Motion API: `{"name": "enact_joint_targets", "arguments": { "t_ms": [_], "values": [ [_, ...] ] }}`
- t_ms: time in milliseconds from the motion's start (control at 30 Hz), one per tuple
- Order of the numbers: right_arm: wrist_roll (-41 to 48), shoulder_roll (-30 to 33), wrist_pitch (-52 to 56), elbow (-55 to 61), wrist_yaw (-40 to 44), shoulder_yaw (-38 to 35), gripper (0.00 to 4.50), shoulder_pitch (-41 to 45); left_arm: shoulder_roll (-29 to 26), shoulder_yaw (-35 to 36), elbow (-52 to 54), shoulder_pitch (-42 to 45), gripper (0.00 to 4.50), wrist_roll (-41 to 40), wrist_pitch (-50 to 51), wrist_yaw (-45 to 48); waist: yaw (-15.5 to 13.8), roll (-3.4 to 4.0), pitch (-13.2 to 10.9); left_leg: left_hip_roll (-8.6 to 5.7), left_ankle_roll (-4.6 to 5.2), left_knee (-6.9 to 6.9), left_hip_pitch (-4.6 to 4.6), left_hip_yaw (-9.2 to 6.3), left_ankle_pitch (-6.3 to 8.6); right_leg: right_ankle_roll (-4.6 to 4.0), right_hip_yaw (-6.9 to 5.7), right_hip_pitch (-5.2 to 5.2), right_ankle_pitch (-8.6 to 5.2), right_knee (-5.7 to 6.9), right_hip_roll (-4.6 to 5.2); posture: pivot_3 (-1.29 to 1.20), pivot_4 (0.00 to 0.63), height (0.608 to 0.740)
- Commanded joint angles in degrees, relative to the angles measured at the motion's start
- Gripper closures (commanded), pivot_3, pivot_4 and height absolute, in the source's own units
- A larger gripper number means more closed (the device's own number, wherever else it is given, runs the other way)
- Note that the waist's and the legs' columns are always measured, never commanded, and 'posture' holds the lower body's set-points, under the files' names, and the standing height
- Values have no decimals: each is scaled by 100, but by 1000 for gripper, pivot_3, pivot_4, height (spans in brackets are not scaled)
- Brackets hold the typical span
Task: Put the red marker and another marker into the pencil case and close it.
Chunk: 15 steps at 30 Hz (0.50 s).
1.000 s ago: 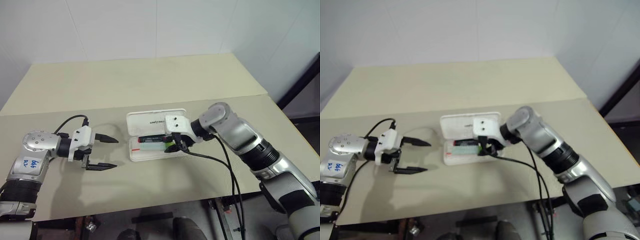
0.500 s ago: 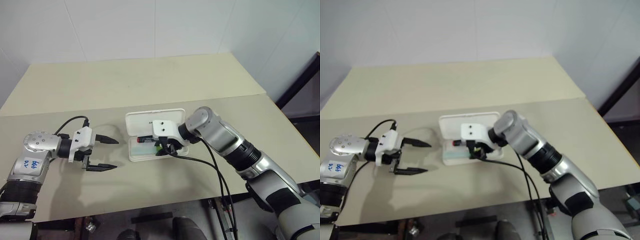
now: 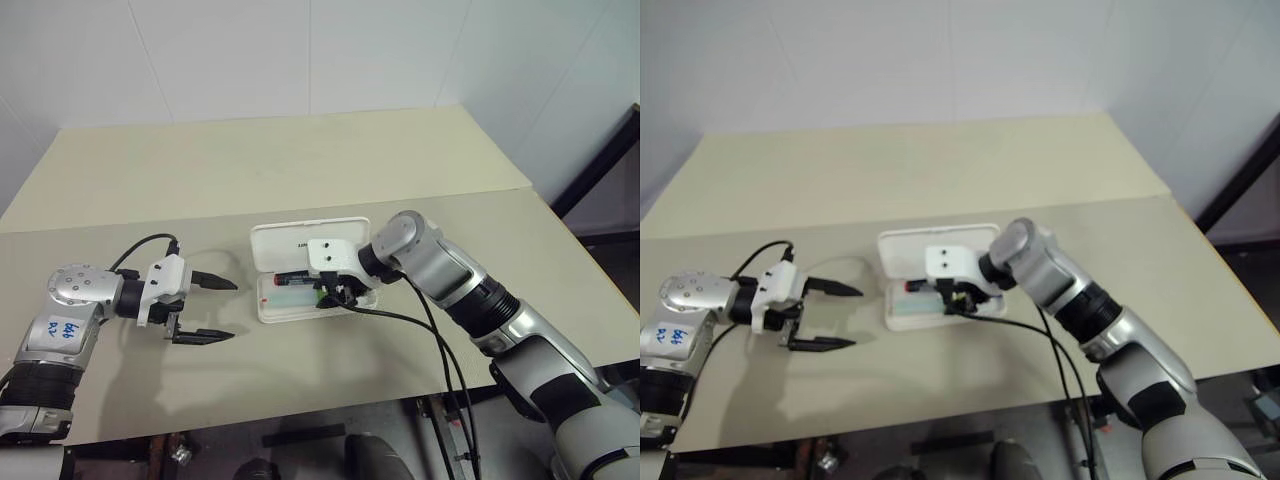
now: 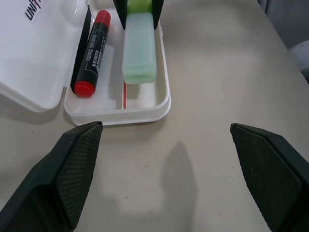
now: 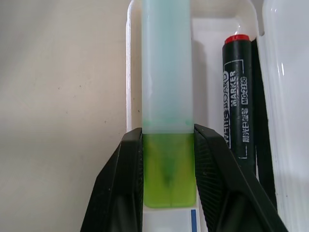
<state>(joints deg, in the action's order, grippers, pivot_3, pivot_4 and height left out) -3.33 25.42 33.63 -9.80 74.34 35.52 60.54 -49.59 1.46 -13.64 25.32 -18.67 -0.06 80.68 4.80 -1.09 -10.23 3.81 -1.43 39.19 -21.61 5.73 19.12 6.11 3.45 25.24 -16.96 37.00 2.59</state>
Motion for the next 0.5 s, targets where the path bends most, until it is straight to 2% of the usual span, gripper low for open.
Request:
{"name": "enact_joint_targets", "arguments": {
  "t_ms": [33,100,200,500],
  "values": [
    [-18,0,-76,99,125,-51,1716,117,-92,182,208,-38,0,-81,9,-39,0,0,0,0,0,0,0,0,0,0,0,0,0,0,0,0,150,740],
    [-23,-19,-63,120,143,-56,951,113,-101,193,223,-52,0,-88,16,-41,0,0,0,0,0,0,0,0,0,0,0,0,0,0,0,0,150,740],
    [-17,-81,-62,79,91,-120,29,146,-107,202,252,-72,0,-99,31,-51,1,0,0,0,0,0,0,0,0,0,0,0,0,0,0,0,150,740],
    [249,6,149,428,119,-485,29,69,-94,178,303,-58,0,-103,62,-63,-3,0,0,0,0,0,0,0,0,0,0,0,0,0,0,0,150,740]
  ]
}}
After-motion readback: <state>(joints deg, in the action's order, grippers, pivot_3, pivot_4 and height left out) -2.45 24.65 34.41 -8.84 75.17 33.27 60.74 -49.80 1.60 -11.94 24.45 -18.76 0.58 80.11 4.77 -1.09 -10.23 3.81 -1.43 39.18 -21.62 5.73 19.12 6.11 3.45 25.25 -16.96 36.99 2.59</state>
